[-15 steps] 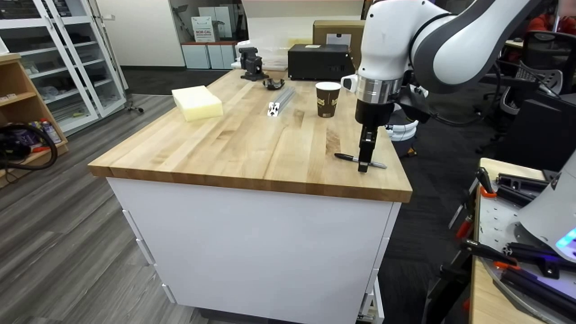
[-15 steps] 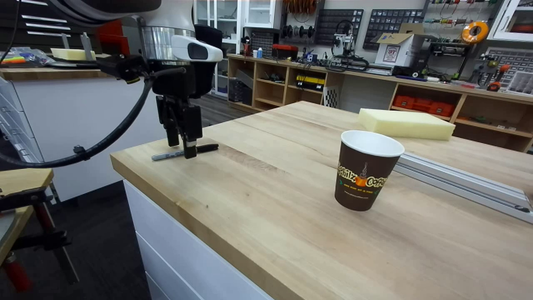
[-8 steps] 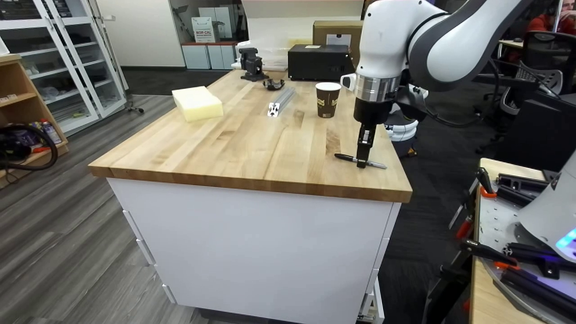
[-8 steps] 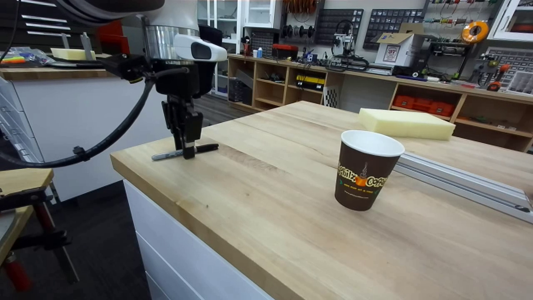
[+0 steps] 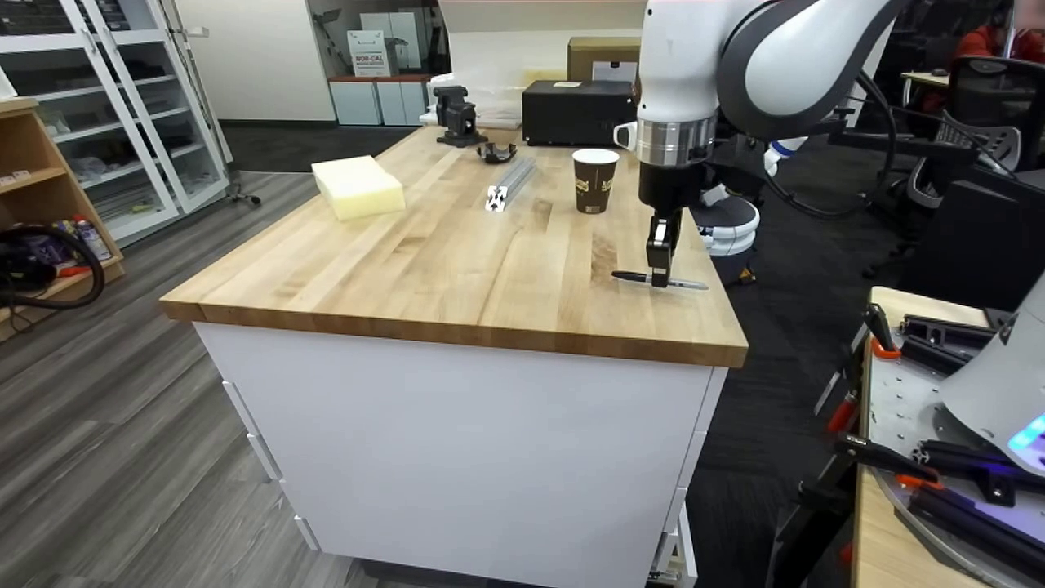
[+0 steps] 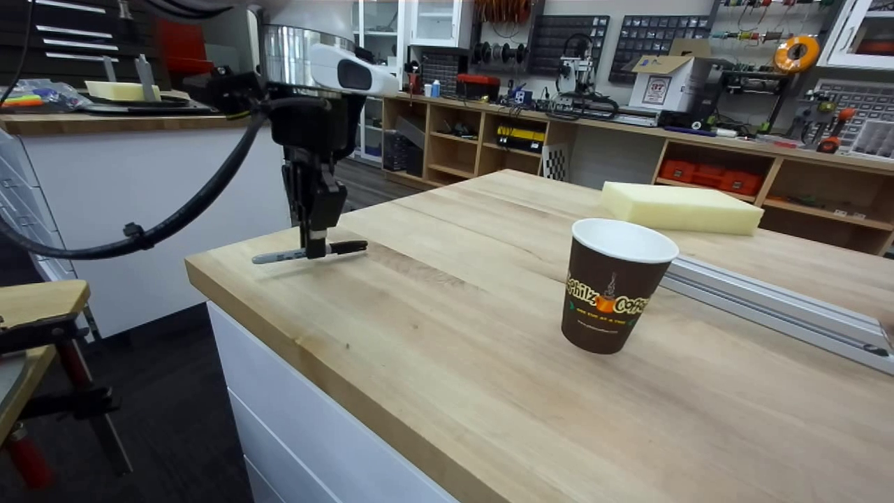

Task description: Pick the marker and put it in the cup

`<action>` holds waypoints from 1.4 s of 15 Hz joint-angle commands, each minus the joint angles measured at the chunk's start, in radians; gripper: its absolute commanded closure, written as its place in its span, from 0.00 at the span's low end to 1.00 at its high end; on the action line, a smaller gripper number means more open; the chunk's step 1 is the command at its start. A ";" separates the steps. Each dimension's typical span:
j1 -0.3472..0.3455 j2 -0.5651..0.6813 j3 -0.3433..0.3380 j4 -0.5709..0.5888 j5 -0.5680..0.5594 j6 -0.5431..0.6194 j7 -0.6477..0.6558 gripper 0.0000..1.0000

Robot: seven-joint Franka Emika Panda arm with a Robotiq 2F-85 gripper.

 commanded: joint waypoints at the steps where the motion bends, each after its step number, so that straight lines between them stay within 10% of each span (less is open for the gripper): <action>1: -0.034 -0.045 -0.030 0.076 0.010 -0.170 -0.057 0.94; 9: -0.093 -0.061 -0.084 0.248 -0.034 -0.373 -0.081 0.94; 21: -0.135 -0.039 -0.128 0.355 -0.055 -0.371 -0.069 0.94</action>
